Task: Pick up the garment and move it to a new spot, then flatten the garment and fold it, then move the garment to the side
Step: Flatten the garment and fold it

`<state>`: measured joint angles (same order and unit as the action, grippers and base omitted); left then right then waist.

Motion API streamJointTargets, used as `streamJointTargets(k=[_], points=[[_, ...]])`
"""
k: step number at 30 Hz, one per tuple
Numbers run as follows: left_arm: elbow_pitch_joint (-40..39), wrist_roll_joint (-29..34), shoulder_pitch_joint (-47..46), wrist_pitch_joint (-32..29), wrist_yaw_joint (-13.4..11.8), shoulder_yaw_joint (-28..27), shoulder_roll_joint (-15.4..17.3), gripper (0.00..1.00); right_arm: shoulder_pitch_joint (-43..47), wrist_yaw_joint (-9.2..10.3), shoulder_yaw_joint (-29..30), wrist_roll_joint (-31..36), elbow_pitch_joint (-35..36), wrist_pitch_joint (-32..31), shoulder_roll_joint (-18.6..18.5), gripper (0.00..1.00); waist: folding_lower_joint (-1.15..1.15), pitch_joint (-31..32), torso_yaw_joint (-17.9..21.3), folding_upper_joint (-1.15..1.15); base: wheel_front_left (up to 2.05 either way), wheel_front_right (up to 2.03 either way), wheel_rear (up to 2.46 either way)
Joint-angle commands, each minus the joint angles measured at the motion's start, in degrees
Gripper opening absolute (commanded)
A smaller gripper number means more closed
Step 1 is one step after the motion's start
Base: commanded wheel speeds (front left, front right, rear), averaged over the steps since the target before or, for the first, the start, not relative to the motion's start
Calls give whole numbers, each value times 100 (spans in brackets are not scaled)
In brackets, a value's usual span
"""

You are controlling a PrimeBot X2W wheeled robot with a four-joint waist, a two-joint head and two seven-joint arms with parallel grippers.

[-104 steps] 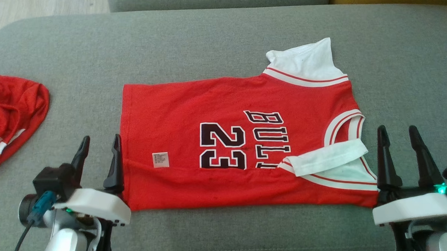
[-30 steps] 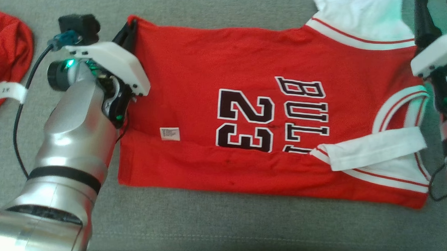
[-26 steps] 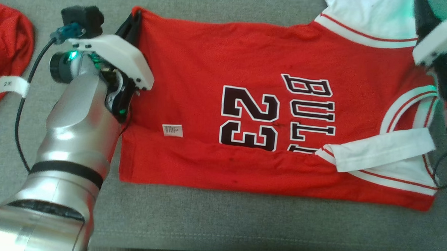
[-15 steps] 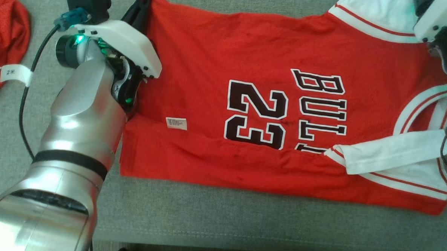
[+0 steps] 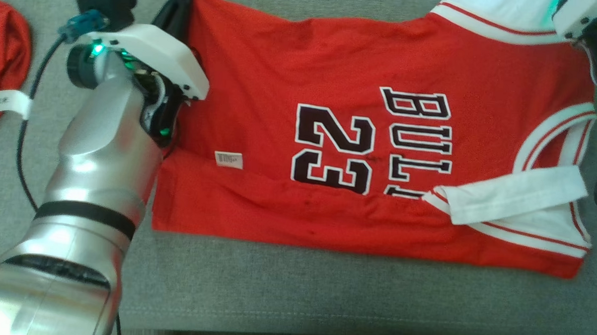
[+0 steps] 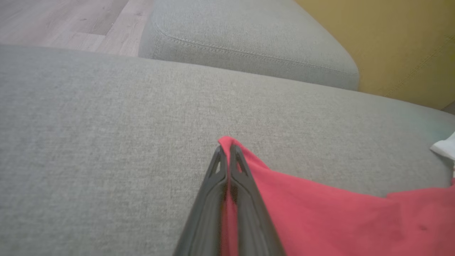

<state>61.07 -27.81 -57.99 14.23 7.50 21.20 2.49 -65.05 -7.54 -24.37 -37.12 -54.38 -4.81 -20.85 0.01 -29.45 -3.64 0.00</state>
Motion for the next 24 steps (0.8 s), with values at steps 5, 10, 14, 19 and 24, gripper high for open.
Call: streamJointTargets(k=[5,10,14,19,24], points=[[-882,54,326,74,-144,-334,443,0,469,5,-322,-561,867,436,-297,0,-1,113,137,0,0,0,0],[-1655,135,795,75,-291,-506,618,0,920,5,-509,-822,1562,754,-641,0,-1,198,176,0,0,0,0],[-2204,139,1189,76,-407,-607,763,0,1338,5,-678,-959,2290,993,-933,0,-1,296,229,0,0,0,0],[-2845,65,1685,-17,-538,-677,913,0,1898,5,-756,-1096,3118,1182,-1295,0,-1,425,308,0,0,0,0],[-3385,-2,2094,-133,-671,-743,1025,0,2362,5,-669,-1185,3723,1282,-1502,0,-1,519,380,0,0,0,0]])
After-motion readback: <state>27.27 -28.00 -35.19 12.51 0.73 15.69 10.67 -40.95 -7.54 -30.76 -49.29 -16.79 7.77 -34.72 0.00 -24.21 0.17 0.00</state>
